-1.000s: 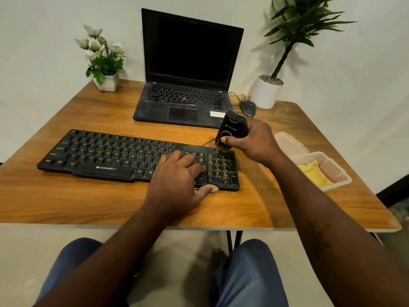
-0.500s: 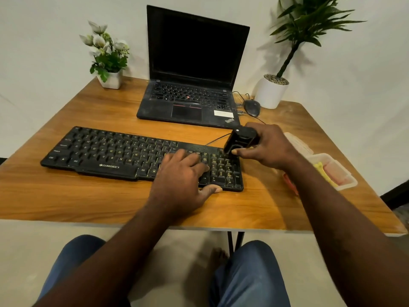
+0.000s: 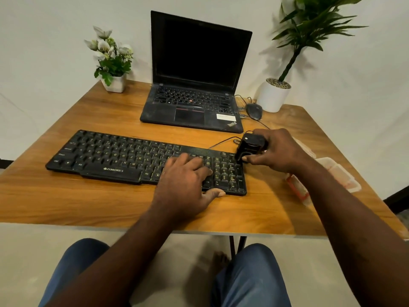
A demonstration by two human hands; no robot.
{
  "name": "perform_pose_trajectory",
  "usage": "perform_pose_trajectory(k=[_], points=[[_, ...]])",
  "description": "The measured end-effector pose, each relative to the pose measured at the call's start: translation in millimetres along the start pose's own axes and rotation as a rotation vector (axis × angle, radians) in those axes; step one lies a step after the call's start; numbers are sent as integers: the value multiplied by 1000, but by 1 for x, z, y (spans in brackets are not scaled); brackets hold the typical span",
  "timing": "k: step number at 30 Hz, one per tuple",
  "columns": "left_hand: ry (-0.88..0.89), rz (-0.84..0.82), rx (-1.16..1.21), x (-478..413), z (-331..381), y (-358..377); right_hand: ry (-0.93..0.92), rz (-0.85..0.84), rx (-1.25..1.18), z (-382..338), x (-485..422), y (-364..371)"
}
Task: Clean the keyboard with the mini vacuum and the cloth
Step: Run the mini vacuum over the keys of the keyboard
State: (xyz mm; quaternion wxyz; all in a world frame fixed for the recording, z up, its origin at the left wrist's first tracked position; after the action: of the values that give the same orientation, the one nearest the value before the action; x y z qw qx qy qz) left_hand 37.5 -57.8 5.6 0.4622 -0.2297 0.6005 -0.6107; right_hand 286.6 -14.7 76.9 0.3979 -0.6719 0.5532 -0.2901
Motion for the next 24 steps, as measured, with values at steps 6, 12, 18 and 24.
perform_pose_trajectory(k=[6, 12, 18, 24], points=[[-1, 24, 12, 1, 0, 0, -22, 89, -17, -9, -10, -6], [0, -4, 4, 1, 1, -2, -9, -63, 105, -28, -45, 5], [-9, 5, 4, 1, 0, -1, -3, -238, 219, -35, -54, -1], [-3, -1, 4, 1, 0, -1, 10, -146, 205, -36, -57, 0]])
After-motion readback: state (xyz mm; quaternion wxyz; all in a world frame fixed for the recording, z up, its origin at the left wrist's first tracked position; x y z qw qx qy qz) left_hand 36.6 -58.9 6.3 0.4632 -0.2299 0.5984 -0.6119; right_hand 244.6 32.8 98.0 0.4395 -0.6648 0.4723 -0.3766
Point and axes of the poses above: each hand's wrist, its own x-axis away from the middle knuckle, its own y-axis out of the palm, z = x × y, the point moved 3 cm from there along -x, towards the middle knuckle, and after that the axes turned 4 degrees about -z, right-handed, at the moved point
